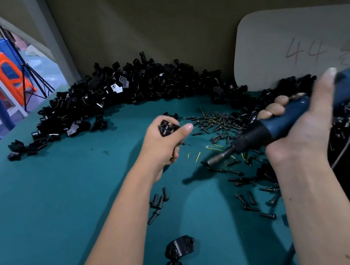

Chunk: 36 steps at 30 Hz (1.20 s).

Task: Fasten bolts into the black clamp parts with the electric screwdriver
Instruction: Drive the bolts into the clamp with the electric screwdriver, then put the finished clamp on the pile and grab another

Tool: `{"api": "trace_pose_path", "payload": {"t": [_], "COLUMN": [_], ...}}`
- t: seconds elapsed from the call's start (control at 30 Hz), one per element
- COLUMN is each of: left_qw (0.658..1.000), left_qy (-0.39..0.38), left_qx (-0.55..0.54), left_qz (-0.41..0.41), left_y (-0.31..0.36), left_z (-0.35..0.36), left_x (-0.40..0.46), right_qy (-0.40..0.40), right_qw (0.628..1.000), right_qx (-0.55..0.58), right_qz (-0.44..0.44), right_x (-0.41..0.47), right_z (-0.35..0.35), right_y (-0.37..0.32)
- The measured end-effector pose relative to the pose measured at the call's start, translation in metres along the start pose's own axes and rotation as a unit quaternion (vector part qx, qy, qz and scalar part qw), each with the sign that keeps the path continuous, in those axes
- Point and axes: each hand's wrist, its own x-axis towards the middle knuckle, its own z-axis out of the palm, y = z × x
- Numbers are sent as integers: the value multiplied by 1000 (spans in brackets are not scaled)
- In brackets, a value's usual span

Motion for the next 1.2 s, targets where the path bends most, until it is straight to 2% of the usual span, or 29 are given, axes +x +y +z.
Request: {"api": "trace_pose_path", "payload": {"t": [0.1, 0.2, 0.3, 0.43, 0.57, 0.73, 0.93, 1.03, 1.1, 1.17, 1.2], "left_qw": [995, 984, 974, 985, 987, 986, 994, 994, 993, 993, 992], "left_qy": [26, 26, 3, 13, 8, 14, 27, 37, 34, 34, 34], "left_qx": [-42, -126, -199, -165, -159, -162, -101, -92, -84, -55, -55], "left_qz": [-90, -121, -106, -47, -3, 24, 37, 49, 69, 98, 112], "left_y": [3, 8, 11, 10, 9, 6, 6, 8, 9, 11, 14], "left_z": [-1, -3, -6, -5, -2, 1, -1, 8, 18, 31, 39], "left_x": [0, -1, -3, -2, -2, -2, -2, -5, -6, -8, -10], "right_qy": [6, 9, -23, -58, -64, -81, -56, -37, -79, -177, -227], "right_qw": [989, 959, 933, 864, 819, 724, 735, 718, 727, 772, 782], "right_qx": [-140, -263, -341, -490, -567, -685, -673, -680, -657, -594, -569], "right_qz": [54, 107, 113, 99, 58, -2, -58, -145, -183, -142, -114], "right_x": [-9, -5, -7, -3, -7, -7, -2, -3, -3, -6, -6], "right_z": [5, 2, -5, -13, -16, -17, -22, -19, -11, -3, 0], "right_y": [21, 32, 55, 68, 82, 80, 73, 67, 61, 51, 45]}}
